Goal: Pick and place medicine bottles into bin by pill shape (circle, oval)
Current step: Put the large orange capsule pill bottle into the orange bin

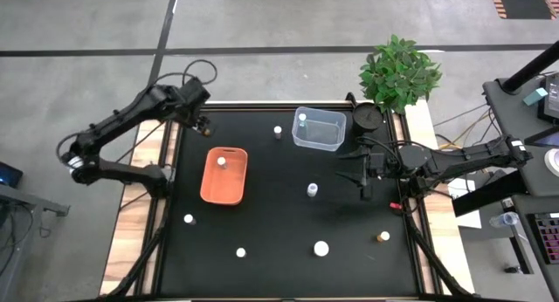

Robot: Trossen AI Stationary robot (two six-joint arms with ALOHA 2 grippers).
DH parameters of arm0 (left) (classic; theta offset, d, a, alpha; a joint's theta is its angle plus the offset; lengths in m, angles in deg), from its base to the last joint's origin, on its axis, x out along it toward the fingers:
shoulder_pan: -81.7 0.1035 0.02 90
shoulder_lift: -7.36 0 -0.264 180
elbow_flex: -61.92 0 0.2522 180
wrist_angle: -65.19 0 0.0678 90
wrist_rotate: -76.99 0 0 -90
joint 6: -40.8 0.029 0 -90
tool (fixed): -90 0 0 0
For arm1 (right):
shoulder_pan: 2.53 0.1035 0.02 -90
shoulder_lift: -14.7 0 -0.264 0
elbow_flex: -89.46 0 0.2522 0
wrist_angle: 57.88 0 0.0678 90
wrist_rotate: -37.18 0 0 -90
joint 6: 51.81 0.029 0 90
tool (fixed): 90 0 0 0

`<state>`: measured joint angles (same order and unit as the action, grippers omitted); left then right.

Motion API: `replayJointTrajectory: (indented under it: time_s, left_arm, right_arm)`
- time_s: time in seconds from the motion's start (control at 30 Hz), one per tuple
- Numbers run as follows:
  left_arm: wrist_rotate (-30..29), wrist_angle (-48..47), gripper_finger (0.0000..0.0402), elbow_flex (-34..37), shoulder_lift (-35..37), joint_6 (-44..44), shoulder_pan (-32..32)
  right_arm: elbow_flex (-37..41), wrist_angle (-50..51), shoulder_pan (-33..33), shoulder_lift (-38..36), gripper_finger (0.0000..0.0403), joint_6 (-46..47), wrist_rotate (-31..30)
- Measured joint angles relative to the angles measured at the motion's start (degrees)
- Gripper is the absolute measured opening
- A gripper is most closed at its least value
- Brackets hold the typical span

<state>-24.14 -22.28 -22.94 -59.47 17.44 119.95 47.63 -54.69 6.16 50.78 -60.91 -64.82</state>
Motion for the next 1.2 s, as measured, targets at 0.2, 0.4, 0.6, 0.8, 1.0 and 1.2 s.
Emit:
replayJointTrajectory:
  time_s: [0.2,0.4,0.6,0.8,1.0,1.2]
  left_arm:
    - [0.1,-2.4,0.02,-2.3,1.9,-6.4,-13.6]
    - [0.4,-2.5,0.02,-3.7,0.1,-11.0,-26.4]
    - [5.4,-4.0,0.02,-6.3,-5.5,-10.0,-37.1]
    - [8.2,-6.0,0.02,-6.9,-11.9,-0.8,-43.8]
    - [8.9,-6.0,0.02,-6.4,-16.4,7.8,-44.7]
    - [7.5,0.2,0.02,-5.8,-17.5,13.9,-43.6]
  right_arm:
    - [0.0,0.0,0.0,0.0,0.0199,0.0,0.0]
    - [0.0,0.0,0.0,0.0,0.0199,0.0,0.0]
    - [0.0,0.0,0.0,0.0,0.0199,0.0,0.0]
    - [0.0,0.0,0.0,0.0,0.0199,0.1,0.0]
    - [0.0,0.0,0.0,0.0,0.0199,0.1,0.0]
    - [0.0,0.0,0.0,0.0,0.0199,0.1,0.0]
